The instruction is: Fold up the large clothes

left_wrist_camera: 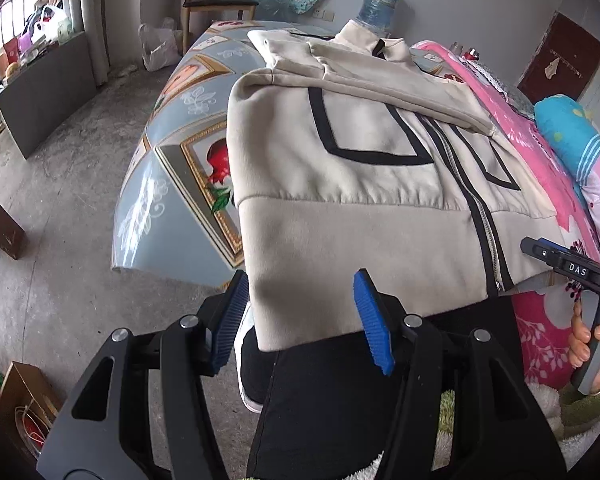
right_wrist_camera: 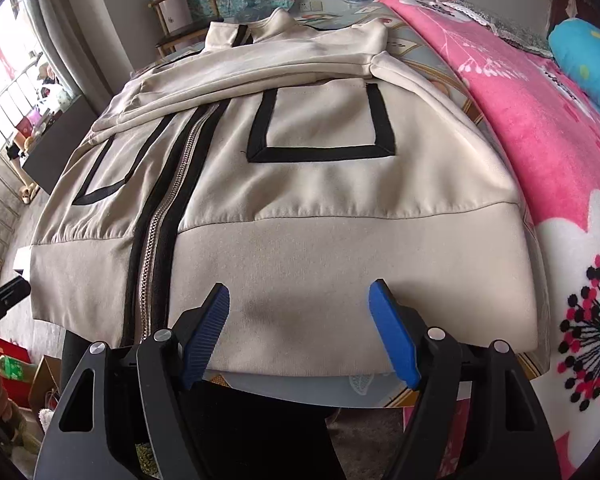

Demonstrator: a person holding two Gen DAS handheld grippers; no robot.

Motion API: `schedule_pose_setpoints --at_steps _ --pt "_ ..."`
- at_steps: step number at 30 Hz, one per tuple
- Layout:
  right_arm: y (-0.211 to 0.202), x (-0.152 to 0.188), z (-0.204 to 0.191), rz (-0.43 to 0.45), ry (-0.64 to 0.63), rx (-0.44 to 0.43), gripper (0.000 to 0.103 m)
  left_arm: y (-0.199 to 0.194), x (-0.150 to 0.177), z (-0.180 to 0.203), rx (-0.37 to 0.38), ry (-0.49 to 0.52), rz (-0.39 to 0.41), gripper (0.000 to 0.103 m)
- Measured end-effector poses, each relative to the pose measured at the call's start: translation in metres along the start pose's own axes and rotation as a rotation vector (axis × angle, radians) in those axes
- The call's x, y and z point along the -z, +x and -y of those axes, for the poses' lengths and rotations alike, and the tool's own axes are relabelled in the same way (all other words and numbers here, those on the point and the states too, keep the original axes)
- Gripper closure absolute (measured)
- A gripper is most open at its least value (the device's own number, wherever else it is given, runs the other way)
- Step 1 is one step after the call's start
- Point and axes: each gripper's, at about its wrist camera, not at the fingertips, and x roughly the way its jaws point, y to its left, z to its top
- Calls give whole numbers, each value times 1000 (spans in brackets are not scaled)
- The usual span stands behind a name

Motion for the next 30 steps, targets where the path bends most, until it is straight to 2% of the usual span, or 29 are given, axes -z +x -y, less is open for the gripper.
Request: schedule_pose_setpoints --at_steps 6,13,17,19,20,21,24,30 --pt "3 -2 -4 1 -31 3 27 10 21 -11 41 -74 -61 53" --pt "5 -4 -6 -3 -48 14 27 19 19 -23 75 -138 -83 53" --pt "3 -3 -6 -2 -34 10 27 28 19 -34 120 -203 -105 53" --pt "0 -3 -5 7 -22 3 27 28 19 -36 137 -215 -105 65" --pt "-3 -2 -6 15 -19 -5 27 28 19 -36 145 -212 -107 76" --pt "-8 -2 -8 29 -22 -20 27 27 19 -35 149 -207 -107 82" --pt "-22 1 -23 80 -72 -73 27 19 19 -28 143 -169 -99 95" --pt "-43 18 -95 145 -327 -282 27 -15 3 -14 160 -120 -55 97"
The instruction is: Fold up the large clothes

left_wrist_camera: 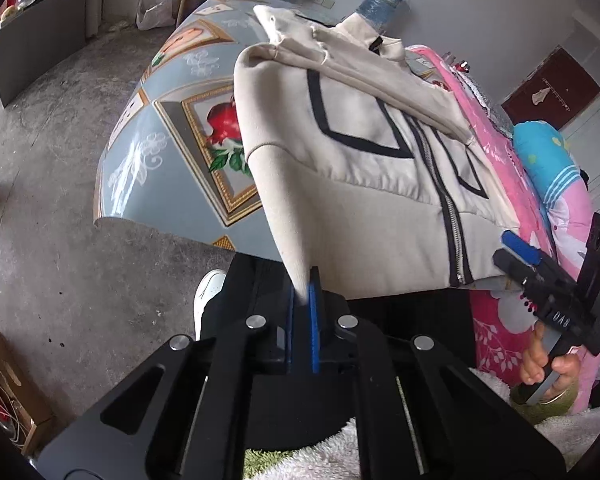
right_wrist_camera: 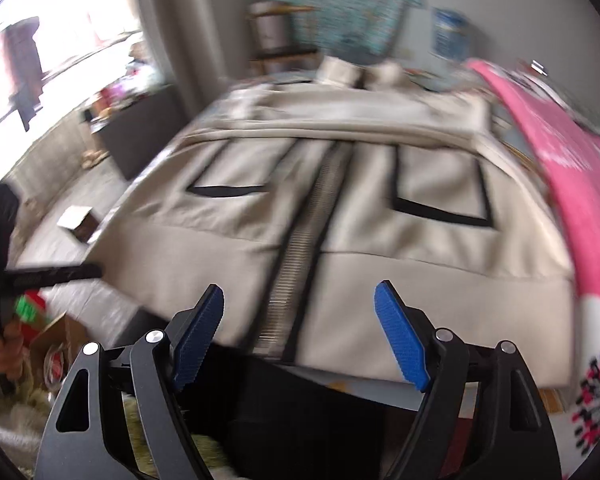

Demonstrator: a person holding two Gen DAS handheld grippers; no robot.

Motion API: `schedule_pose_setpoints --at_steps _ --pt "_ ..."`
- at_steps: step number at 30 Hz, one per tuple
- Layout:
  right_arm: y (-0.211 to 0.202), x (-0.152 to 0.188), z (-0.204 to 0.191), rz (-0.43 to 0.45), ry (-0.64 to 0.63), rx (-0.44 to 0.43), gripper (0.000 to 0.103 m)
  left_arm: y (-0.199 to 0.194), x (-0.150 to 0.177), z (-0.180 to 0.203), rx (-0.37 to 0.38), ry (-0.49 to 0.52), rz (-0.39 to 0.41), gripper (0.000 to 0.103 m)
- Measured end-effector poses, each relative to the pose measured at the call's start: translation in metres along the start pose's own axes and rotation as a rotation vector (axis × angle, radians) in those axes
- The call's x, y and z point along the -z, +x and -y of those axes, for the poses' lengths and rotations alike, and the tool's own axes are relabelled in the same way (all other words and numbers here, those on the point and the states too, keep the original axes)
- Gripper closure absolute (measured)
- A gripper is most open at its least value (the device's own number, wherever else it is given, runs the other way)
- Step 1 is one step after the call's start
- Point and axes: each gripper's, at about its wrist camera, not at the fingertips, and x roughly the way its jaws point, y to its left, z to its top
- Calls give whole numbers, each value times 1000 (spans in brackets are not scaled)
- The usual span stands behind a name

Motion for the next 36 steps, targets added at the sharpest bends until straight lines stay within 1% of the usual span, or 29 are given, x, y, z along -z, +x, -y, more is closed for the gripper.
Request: schedule_pose_setpoints --at_steps 1,5,8,10,12,13,14,15,16,17,19,20,21,22,26,29,32,34,35,36 --pt "4 -1 -15 -1 -43 -43 27 -5 -3 4 10 5 8 97" --pt "22 -5 -69 -2 -204 -162 27 -24 -18 19 67 24 35 97" --pt "31 -9 -97 31 -286 -179 28 -31 -29 28 95 46 49 97" --pt "39 -13 -107 35 -306 -174 35 -32 -34 32 113 53 53 97" --pt "46 -15 -111 44 -311 -158 50 -33 -37 33 136 48 53 97" --pt "49 -16 -112 45 -307 -151 55 -32 -38 34 147 44 52 97" --pt "51 -17 -113 43 -296 -144 70 -32 -39 33 158 35 51 97" --pt "53 -19 -111 43 -282 -142 81 -31 -40 32 168 27 46 97" --pt "54 -20 -108 45 -266 -148 86 -29 -41 31 178 19 39 97" --pt "54 -21 -104 48 -252 -151 96 -28 -42 29 177 11 34 94" --pt "52 -22 -98 59 -222 -160 97 -25 -43 24 178 -13 22 72" --pt "51 -23 -95 59 -208 -170 97 -24 -44 20 178 -34 22 47" --pt "53 -24 -93 59 -201 -175 97 -24 -45 15 183 -60 31 39" --pt "54 -25 -92 59 -197 -176 97 -23 -46 11 195 -80 34 39" --pt "53 -23 -95 61 -204 -184 97 -12 -50 -1 219 -131 1 38" --pt "55 -22 -98 56 -218 -184 97 6 -55 -9 263 -182 -56 38" --pt "57 -23 -96 49 -210 -196 97 28 -58 -19 312 -262 -115 38" --pt "56 -23 -96 47 -204 -202 97 37 -59 -22 311 -285 -125 40" --pt "56 -23 -96 48 -202 -202 97 41 -59 -22 297 -282 -123 48" --pt "55 -23 -95 47 -199 -202 97 43 -59 -22 292 -273 -124 62"
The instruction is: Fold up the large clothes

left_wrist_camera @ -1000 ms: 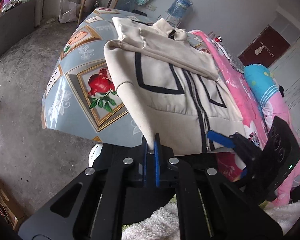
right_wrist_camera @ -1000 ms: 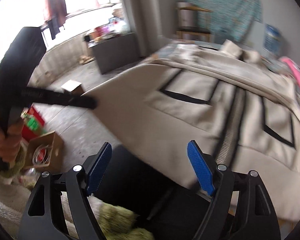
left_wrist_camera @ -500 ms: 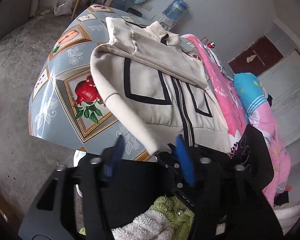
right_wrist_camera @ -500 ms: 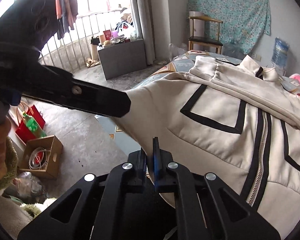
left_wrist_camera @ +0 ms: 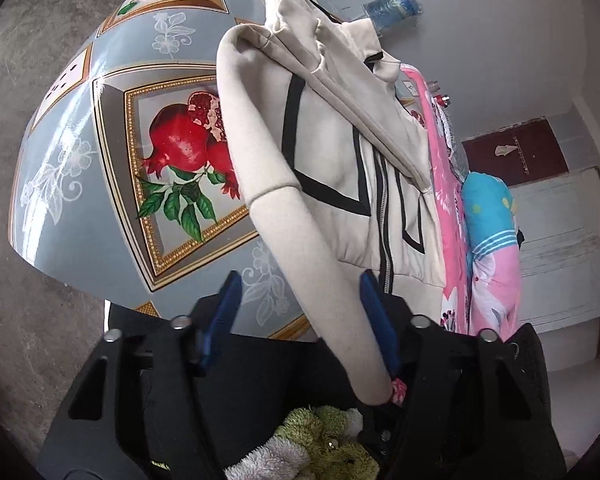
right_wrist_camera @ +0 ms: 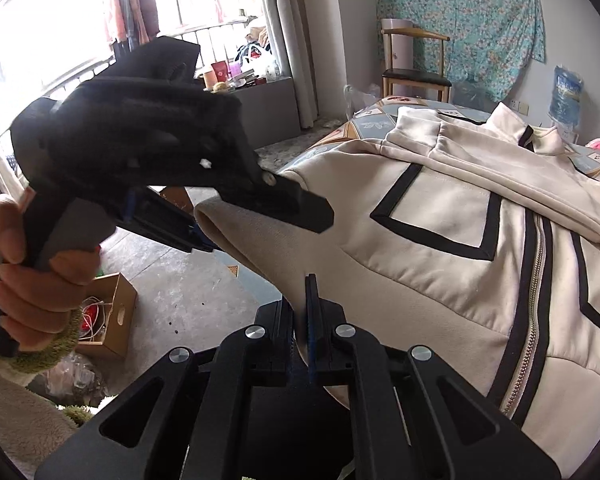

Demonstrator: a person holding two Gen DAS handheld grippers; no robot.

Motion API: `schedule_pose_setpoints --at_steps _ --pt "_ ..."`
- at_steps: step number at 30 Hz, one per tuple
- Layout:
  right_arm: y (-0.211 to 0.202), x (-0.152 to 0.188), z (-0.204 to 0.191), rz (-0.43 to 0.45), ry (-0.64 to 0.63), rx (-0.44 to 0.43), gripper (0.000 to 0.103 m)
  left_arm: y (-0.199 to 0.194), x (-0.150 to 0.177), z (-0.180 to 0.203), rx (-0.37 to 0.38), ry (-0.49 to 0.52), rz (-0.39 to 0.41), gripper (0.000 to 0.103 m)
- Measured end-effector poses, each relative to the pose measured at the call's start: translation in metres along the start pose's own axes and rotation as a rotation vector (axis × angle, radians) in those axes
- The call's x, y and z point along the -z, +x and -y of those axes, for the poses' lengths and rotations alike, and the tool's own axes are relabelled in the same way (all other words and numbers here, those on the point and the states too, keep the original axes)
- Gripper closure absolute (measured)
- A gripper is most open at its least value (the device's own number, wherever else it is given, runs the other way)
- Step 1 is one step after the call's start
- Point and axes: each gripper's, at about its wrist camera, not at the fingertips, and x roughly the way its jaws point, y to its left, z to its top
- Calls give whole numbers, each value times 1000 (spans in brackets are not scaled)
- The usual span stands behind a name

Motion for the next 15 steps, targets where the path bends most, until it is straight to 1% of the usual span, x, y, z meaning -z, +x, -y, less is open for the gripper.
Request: schedule_pose_setpoints --at_steps 1,2,3,4,5,6,7,8,9,11,13,15 --pt "0 0 2 -8 7 -4 97 4 0 0 -2 6 -8 69" --pt "-1 1 4 -25 18 -14 97 7 1 0 2 6 -17 79" --pt "-2 2 7 -39 28 -21 97 10 1 1 -2 7 -22 86" --pt "-5 3 11 -56 35 -33 96 11 1 3 -22 21 -21 87" --pt "-11 5 18 -68 43 -31 91 13 3 6 -53 47 -15 91" --pt "-18 7 25 -67 54 -6 80 13 3 9 -84 72 -10 93" --pt "-29 11 37 -59 76 45 75 14 4 13 -119 102 -7 94" --pt "-42 16 52 -52 108 97 67 16 6 17 -165 138 -2 96" --pt "-54 21 68 -50 148 139 64 16 7 18 -208 170 2 96" --pt "-85 37 106 -48 258 244 64 19 11 23 -283 237 6 96" --pt "-114 54 138 -49 353 361 64 20 14 26 -318 275 7 96" --pt "-141 71 163 -53 421 469 64 22 16 28 -348 300 9 96"
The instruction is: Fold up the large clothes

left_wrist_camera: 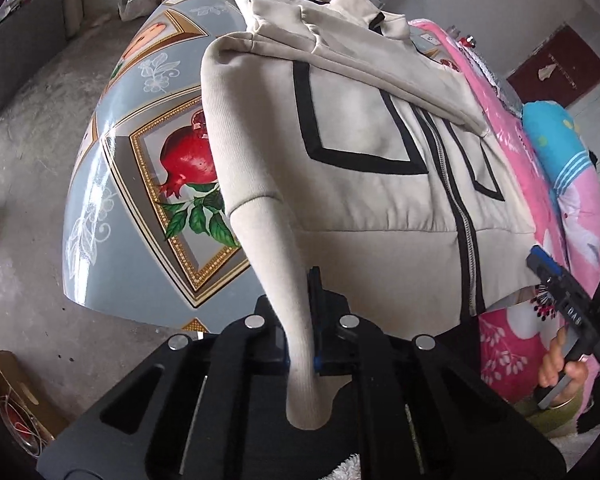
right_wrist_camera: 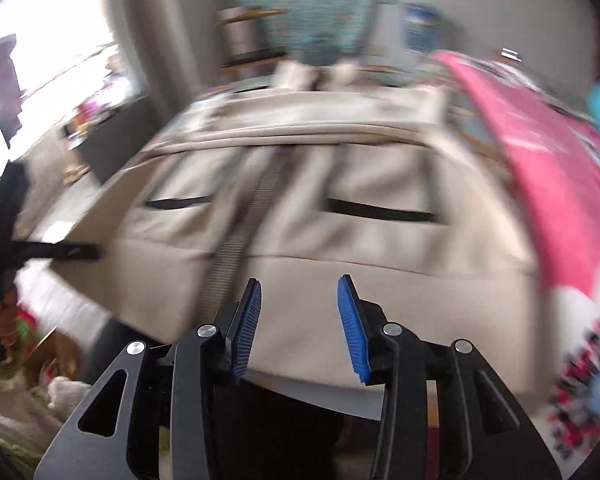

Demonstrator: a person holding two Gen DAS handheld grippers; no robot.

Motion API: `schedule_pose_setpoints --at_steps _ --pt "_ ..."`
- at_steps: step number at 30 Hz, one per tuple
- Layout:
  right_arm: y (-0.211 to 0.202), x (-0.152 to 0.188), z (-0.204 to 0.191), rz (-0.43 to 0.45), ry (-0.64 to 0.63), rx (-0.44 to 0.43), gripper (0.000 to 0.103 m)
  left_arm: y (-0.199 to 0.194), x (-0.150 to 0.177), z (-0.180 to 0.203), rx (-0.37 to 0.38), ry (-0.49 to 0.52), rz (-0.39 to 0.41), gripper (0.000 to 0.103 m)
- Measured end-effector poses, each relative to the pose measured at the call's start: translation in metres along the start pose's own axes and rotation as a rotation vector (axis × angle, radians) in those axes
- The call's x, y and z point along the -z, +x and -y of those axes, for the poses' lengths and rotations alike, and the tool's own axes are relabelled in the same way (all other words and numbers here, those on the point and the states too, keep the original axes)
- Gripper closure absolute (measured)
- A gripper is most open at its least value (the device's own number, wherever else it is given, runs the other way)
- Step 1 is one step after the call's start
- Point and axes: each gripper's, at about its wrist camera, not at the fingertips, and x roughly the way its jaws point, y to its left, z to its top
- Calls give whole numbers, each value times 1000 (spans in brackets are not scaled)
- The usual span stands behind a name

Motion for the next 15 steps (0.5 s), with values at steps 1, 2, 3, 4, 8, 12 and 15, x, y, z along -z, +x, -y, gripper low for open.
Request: schedule_pose_setpoints --at_steps 1,2,3,4,8,12,15 --pt "-5 3 18 -1 33 49 64 1 0 2 -12 8 1 96" --pt "-9 6 32 -4 58 91 64 1 0 3 -24 14 3 96" --pt "-11 9 44 -8 76 126 64 0 1 4 -33 21 4 96" --pt "-12 12 53 -14 91 157 64 0 1 5 -42 29 5 96" --pt "-5 24 80 -50 140 198 64 2 2 8 -69 52 2 96" --pt "7 33 93 -87 170 172 68 0 4 9 -86 66 -4 95" --pt "5 37 91 -86 164 158 80 -2 8 12 -100 81 -10 95"
